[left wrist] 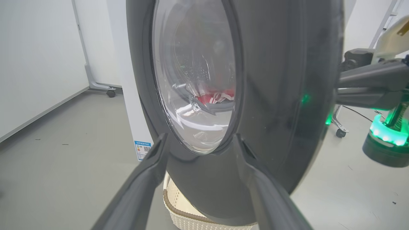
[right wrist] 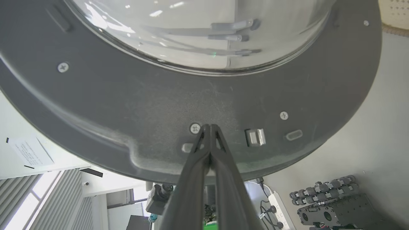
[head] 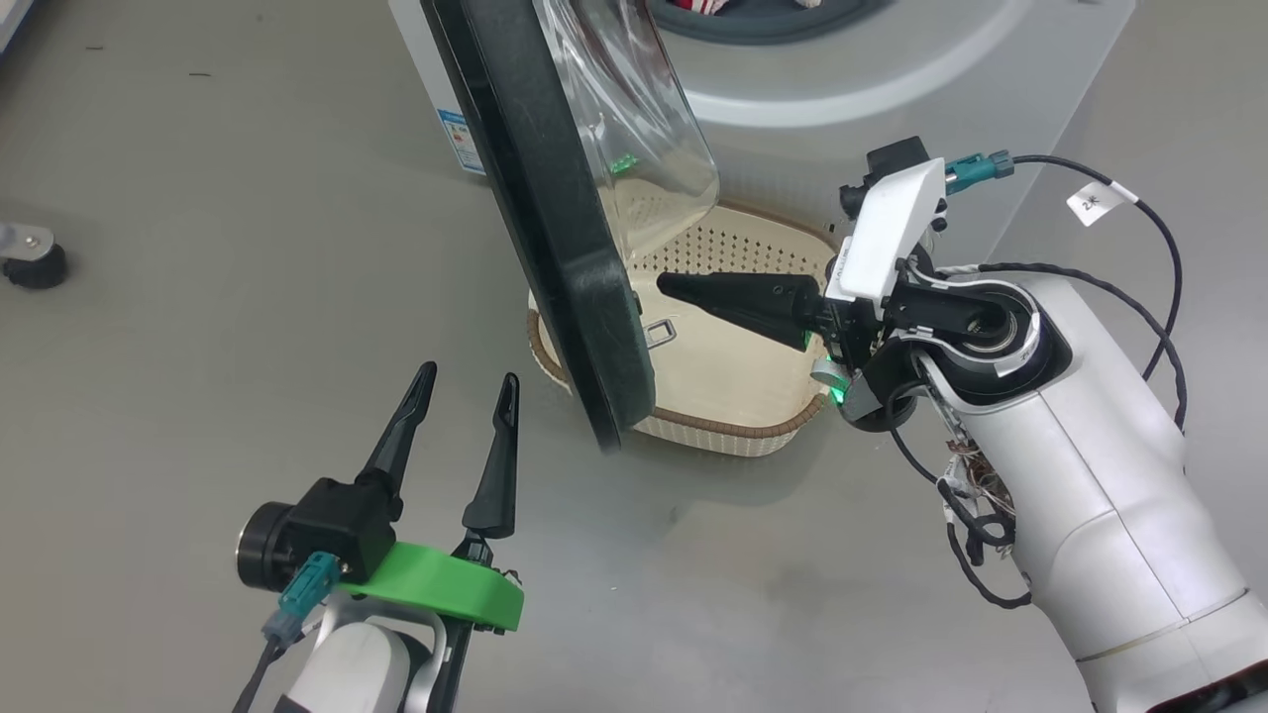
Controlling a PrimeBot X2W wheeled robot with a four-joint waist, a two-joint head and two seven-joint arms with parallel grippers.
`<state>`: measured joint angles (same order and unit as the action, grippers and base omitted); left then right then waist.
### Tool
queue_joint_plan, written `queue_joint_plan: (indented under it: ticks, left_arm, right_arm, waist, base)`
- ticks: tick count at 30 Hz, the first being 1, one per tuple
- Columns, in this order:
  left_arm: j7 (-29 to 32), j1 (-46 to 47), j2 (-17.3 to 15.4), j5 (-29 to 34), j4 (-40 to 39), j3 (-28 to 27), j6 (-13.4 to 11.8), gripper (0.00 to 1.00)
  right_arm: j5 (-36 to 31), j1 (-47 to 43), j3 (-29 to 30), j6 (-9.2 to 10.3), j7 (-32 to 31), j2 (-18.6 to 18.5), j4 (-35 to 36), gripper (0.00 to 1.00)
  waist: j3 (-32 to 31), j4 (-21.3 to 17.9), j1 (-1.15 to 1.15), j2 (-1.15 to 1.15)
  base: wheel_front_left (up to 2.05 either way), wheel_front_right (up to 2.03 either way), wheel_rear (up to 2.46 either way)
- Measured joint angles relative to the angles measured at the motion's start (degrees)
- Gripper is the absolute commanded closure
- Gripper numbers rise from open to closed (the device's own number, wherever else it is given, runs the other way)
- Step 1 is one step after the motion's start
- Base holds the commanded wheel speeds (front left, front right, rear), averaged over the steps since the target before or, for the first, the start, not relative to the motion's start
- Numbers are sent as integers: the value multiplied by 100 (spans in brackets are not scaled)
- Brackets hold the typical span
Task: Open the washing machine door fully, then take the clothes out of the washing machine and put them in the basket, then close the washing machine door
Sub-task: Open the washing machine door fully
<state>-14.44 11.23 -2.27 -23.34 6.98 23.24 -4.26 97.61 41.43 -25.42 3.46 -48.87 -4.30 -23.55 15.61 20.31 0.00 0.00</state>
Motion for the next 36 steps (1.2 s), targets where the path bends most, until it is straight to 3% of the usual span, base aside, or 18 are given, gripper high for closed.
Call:
queue_joint_plan:
  ticks: [12,18,26,36]
  left_arm:
    - [0,-32,-2,52,108,-338,-2,0]
    - [0,-205,-2,77,168,-519,-2,0]
    - [0,-387,-3,145,185,-812,1,0]
    - [0,-547,-5,177,180,-1055,54,0]
  right_arm:
    - [-1332,-233,-104,-778,1043,-615,-23,100]
    - [-2146,-531,-188,-942,1773,-999,-22,100]
    - [-3629,-829,-565,-1009,2991,-1547,244,100]
    - [-4787,-1425,-727,-1013,4635,-1742,480,100]
  waist:
    - [-449,-354,0,0]
    - [-680,-641,0,0]
    - [-966,-1039,0,0]
    - [-1255,-1444,0,0]
  base:
    - [0,0,0]
    - [0,0,0]
    - [0,0,0]
    - [0,0,0]
